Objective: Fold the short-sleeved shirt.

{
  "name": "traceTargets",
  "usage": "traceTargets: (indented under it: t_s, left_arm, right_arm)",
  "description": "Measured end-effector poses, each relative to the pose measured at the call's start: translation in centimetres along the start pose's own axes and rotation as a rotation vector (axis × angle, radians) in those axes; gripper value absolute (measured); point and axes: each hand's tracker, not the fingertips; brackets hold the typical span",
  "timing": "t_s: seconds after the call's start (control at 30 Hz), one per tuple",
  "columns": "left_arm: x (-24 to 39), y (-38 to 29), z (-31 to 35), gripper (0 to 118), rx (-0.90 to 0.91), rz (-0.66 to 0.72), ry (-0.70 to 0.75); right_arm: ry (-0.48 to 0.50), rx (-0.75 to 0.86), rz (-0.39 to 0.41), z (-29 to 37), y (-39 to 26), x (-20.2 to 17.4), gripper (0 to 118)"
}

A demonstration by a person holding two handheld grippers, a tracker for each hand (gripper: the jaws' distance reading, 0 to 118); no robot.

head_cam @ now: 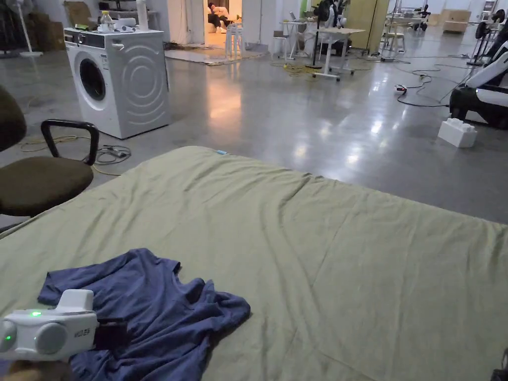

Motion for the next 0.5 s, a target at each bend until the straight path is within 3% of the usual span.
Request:
traceTargets:
  t_s: [0.2,0.33,0.5]
  left_arm:
    - [-1.0,-1.5,-4.9,95,-0.135,0.018,-0.024]
    - [0.1,-1.9,-6.2,99,-0.1,-0.049,0.002]
    - [0.8,-1.9,-6.0,94,-0.082,-0.065,0.025]
  right_arm:
    - [0.014,-0.026,0.036,-0.4,-0.6,-1.5,0]
    - [0.02,-0.037,0.072,-0.6,-0.9,-2.5,0]
    - [0.028,-0.054,0.083,-1.2,-1.0,-3.7,0]
